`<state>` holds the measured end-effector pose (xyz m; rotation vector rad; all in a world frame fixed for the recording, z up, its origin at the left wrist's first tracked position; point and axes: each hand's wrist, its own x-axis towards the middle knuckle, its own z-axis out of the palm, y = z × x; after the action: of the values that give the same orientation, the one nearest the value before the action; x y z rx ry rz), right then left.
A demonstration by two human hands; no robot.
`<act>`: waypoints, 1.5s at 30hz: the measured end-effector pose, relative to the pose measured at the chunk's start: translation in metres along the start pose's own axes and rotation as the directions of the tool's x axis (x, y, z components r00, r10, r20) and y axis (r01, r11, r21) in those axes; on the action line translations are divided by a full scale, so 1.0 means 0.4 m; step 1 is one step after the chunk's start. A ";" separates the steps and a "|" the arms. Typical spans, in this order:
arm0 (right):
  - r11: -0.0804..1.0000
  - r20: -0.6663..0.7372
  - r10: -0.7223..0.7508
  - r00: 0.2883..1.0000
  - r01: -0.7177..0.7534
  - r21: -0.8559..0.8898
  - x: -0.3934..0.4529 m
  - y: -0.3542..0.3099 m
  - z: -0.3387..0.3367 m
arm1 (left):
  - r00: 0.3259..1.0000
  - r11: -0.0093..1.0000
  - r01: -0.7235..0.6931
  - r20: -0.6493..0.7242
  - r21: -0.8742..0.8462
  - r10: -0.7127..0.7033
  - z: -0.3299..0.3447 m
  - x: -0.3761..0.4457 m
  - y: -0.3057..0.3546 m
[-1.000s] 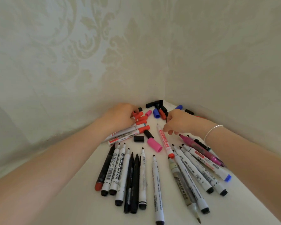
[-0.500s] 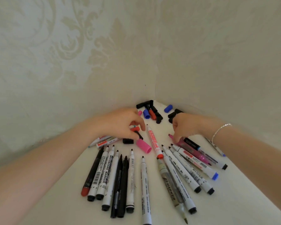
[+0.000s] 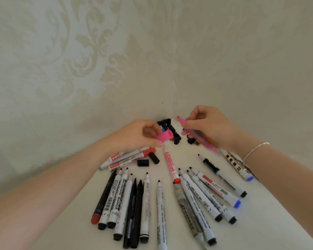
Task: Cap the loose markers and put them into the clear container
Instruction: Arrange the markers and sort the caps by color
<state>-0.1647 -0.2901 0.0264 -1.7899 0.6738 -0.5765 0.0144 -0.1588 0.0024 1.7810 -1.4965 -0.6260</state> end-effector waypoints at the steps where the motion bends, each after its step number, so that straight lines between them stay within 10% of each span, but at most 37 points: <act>1: 1.000 0.016 -0.019 1.000 0.019 -0.020 -0.003 -0.005 0.000 | 0.999 1.000 0.006 -0.036 -0.009 -0.006 -0.008 0.003 0.001; 15: 0.936 0.219 -0.061 0.974 0.132 -0.326 -0.005 -0.008 0.055 | 0.996 0.995 -0.048 -0.075 0.087 0.054 -0.021 0.011 0.020; 36: 0.978 0.453 0.146 0.879 -0.197 0.067 0.011 -0.053 0.101 | 0.994 0.990 -0.105 -0.050 -0.091 0.101 -0.078 0.014 0.145; 40: 0.938 0.419 0.098 0.903 -0.224 0.263 0.025 -0.076 0.084 | 0.991 0.898 -0.094 -0.131 -0.429 0.041 -0.052 0.019 0.126; 45: 0.882 0.261 0.138 0.955 -0.238 0.406 0.030 -0.053 0.070 | 0.990 0.949 -0.053 -0.143 -0.312 0.008 -0.019 0.022 0.131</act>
<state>-0.1337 -0.2742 0.0392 -1.3257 0.5081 -0.3480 -0.0108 -0.1694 0.0485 1.5204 -1.2491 -0.6692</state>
